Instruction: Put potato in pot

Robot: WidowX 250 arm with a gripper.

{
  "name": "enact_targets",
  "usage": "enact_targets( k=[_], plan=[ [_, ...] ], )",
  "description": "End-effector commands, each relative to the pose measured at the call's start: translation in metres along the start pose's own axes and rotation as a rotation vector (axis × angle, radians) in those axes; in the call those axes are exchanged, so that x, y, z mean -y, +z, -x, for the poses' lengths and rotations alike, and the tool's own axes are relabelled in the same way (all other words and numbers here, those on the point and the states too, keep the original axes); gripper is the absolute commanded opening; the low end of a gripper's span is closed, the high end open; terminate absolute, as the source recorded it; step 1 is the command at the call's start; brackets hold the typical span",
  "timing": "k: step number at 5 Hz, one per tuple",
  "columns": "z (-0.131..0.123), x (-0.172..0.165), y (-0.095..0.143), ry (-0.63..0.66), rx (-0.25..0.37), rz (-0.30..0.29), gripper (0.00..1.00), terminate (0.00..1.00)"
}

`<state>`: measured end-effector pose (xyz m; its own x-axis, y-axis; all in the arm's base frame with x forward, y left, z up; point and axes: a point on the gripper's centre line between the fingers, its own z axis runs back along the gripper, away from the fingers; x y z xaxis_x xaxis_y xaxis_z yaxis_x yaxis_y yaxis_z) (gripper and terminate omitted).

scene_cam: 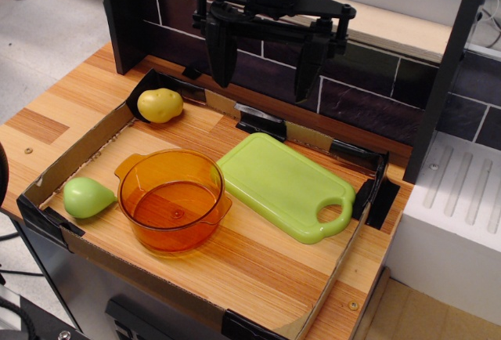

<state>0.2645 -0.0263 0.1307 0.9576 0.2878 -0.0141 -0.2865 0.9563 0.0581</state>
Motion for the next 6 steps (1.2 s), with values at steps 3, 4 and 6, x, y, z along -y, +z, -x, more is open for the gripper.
enact_targets(
  k=[3,4,6],
  plan=[
    [-0.036,-0.051,-0.020,-0.044,0.070,0.021,1.00,0.00],
    [-0.061,-0.076,-0.034,-0.091,0.085,0.002,1.00,0.00],
    [-0.074,-0.107,-0.066,-0.294,0.001,-0.013,1.00,0.00]
  ],
)
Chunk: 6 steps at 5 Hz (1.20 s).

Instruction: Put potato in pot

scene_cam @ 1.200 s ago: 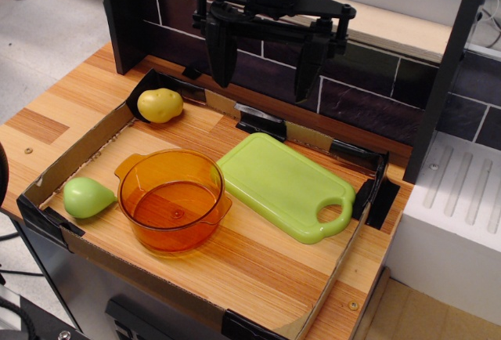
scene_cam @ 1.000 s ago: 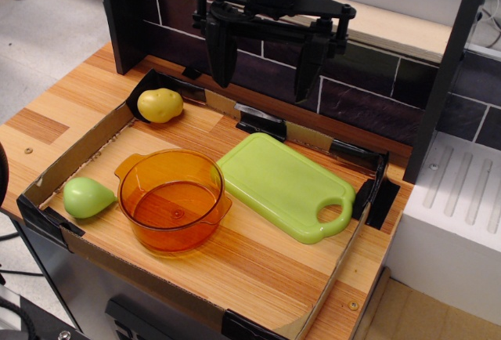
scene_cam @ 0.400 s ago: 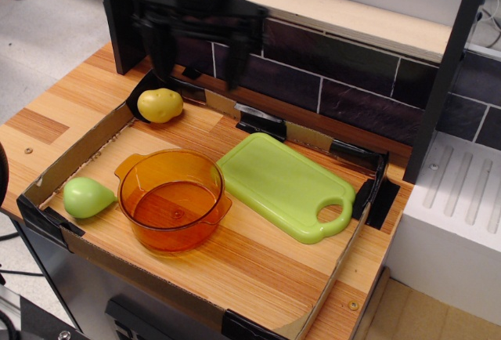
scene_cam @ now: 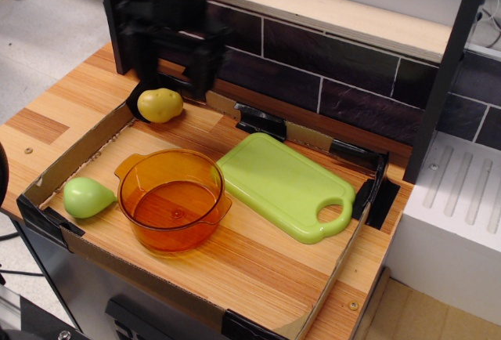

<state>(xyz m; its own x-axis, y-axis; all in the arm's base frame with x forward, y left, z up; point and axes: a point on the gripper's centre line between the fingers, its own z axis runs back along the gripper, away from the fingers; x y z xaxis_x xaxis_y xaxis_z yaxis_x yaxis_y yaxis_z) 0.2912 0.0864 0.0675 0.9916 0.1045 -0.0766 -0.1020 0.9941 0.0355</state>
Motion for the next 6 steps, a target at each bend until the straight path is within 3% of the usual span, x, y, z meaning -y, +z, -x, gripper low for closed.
enact_targets(
  k=[1,5,6],
  plan=[
    [-0.017,-0.029,0.000,-0.140,0.027,-0.006,1.00,0.00],
    [-0.027,-0.028,-0.016,-0.211,0.120,0.052,1.00,0.00],
    [-0.028,-0.026,-0.024,-0.222,0.142,0.042,1.00,0.00]
  ],
)
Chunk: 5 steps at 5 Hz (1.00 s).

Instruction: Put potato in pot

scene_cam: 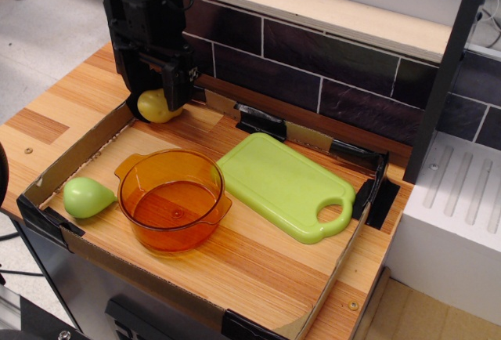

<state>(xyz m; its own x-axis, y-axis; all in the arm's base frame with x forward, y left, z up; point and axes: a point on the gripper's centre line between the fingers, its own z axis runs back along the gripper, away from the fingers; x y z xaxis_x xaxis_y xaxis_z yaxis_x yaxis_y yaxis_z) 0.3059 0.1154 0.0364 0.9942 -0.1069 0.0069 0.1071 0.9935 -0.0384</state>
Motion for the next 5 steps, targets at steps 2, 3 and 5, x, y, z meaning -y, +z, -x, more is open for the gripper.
enact_targets(
  k=[2,3,5],
  plan=[
    [-0.011,-0.001,-0.012,0.004,0.076,-0.053,1.00,0.00],
    [-0.011,-0.003,-0.019,0.034,0.080,-0.054,0.00,0.00],
    [-0.009,-0.006,0.012,0.100,0.132,-0.024,0.00,0.00]
  ],
)
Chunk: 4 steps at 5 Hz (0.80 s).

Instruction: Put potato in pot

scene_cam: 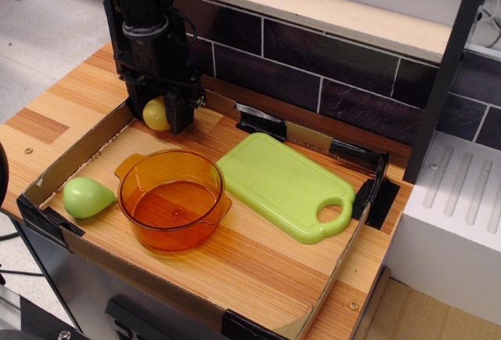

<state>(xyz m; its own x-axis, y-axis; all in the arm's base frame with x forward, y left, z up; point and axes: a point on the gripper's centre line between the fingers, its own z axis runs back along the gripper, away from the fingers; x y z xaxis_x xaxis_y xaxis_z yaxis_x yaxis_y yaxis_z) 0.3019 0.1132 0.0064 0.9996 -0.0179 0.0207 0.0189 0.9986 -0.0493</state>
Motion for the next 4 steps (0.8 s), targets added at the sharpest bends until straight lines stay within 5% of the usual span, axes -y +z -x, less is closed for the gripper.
enact_targets(
  k=[1,2,4],
  plan=[
    [-0.007,0.004,0.070,0.022,0.172,0.015,0.00,0.00],
    [0.008,0.018,0.089,0.007,0.138,0.064,0.00,0.00],
    [0.057,0.049,0.083,-0.093,0.044,0.082,0.00,0.00]
  ],
)
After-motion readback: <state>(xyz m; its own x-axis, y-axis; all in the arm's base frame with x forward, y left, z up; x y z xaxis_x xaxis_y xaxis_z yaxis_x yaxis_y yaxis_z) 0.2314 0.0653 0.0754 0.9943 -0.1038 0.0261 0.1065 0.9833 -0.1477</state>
